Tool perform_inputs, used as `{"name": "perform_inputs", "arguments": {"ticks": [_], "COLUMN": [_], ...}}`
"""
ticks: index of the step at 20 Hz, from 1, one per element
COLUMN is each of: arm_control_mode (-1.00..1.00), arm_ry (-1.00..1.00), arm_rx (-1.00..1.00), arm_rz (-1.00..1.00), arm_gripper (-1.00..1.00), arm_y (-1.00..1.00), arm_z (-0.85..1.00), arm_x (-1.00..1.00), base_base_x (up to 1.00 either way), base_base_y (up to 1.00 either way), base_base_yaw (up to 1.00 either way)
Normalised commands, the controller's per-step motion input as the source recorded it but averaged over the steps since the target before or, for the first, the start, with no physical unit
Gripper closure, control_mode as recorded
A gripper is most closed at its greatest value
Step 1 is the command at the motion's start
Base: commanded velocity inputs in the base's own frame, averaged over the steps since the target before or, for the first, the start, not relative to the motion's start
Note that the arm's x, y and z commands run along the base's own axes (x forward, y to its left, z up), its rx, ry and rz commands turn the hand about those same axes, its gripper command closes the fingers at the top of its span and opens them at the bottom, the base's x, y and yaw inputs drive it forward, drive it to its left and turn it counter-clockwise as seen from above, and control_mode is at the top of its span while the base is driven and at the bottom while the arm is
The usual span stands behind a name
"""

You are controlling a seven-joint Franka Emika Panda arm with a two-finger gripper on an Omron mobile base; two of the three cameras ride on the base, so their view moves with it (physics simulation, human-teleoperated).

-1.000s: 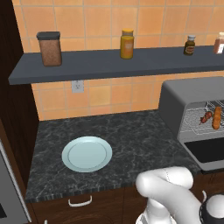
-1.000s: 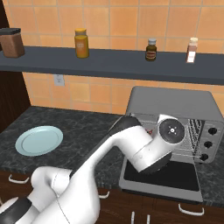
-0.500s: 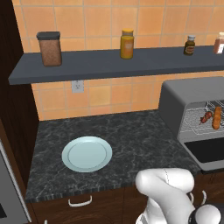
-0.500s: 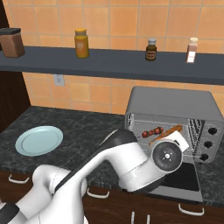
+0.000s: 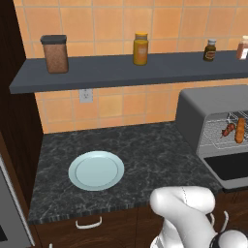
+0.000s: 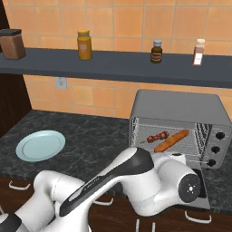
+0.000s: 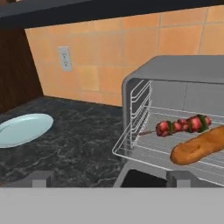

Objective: Pick up the kebab skewer and baguette bread, and place them inside the toaster oven. Close the toaster oven door and start by setting the timer.

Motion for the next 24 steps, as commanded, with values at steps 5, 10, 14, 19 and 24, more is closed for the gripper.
{"name": "perform_inputs", "arguments": {"ticks": [5,10,14,19,24], "arm_control_mode": [-1.0,-1.0,-1.0,-1.0,-1.0], "arm_ry": [0.01,-0.13,-0.06,-0.04,-0.09], "arm_rx": [0.11,-0.04,0.0,0.0,-0.07], "arm_rz": [-0.06,-0.46,-0.24,0.0,0.01], "arm_gripper": [-1.0,-1.0,-1.0,-1.0,-1.0], "arm_y": [0.19,0.0,-0.11,-0.16,-0.38], "arm_z": [-0.24,-0.5,-0.35,-0.19,-0.19], "arm_x": [0.05,0.11,0.26,0.43,0.15], "base_base_x": [0.0,0.0,0.0,0.0,0.0], "base_base_y": [0.0,0.0,0.0,0.0,0.0], "base_base_yaw": [0.0,0.0,0.0,0.0,0.0]}}
